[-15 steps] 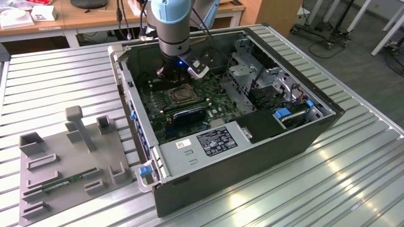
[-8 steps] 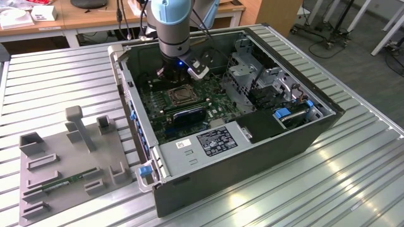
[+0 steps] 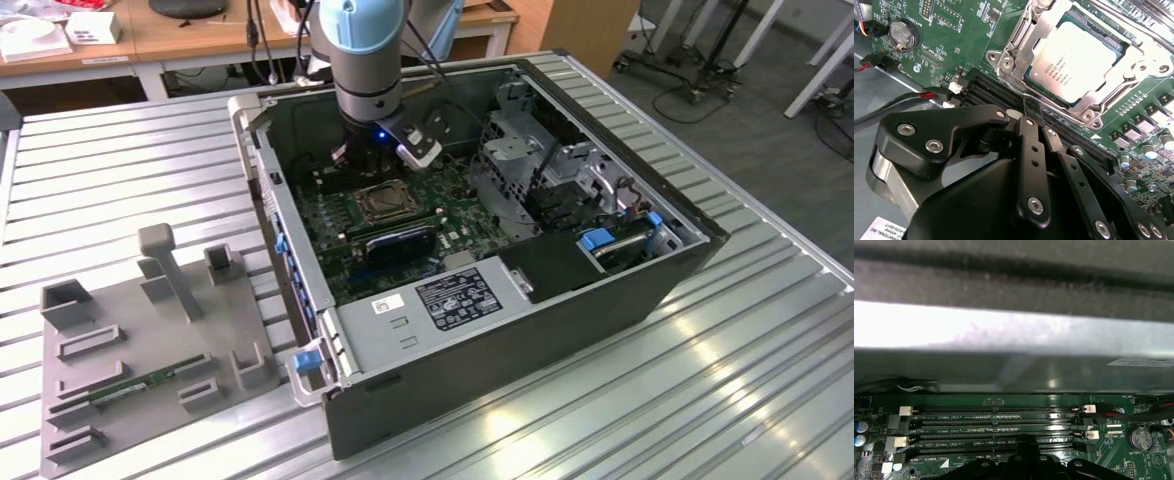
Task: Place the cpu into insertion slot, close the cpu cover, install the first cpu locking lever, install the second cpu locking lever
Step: 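Install the first cpu locking lever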
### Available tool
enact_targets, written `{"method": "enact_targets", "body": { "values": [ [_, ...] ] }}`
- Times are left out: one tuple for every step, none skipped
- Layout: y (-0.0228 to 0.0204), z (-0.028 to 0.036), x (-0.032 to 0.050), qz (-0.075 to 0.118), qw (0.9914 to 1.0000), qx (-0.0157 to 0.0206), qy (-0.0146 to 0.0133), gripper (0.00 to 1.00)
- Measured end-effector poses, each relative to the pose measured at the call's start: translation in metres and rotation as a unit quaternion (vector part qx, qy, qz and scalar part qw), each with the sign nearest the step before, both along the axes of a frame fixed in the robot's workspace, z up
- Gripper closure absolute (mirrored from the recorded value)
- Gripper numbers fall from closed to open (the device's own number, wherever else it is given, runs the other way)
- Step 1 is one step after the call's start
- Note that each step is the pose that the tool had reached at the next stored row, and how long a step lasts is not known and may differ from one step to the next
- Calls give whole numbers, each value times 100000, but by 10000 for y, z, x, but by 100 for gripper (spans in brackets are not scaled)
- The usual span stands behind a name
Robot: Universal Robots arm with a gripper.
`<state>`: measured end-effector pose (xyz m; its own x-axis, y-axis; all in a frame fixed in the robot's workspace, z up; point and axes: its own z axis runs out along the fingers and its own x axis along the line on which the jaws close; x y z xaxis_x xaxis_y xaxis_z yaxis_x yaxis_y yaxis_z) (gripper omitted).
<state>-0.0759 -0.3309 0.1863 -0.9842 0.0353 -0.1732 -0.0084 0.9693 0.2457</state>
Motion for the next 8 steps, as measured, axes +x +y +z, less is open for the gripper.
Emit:
{"method": "enact_targets", "body": {
  "values": [
    [-2,-3,-1,1,100000,-10,8,89],
    [-4,-7,-3,1,100000,-7,8,89],
    [-5,-9,-3,0,100000,-43,33,89],
    [-5,-9,-3,1,100000,-83,61,89],
    [-6,-9,-3,1,100000,-122,90,89],
    [-6,-9,-4,1,100000,-143,106,89],
    [-6,-9,-4,1,100000,-150,112,89],
    [-6,-9,-4,-2,100000,-155,114,89]
  ]
}}
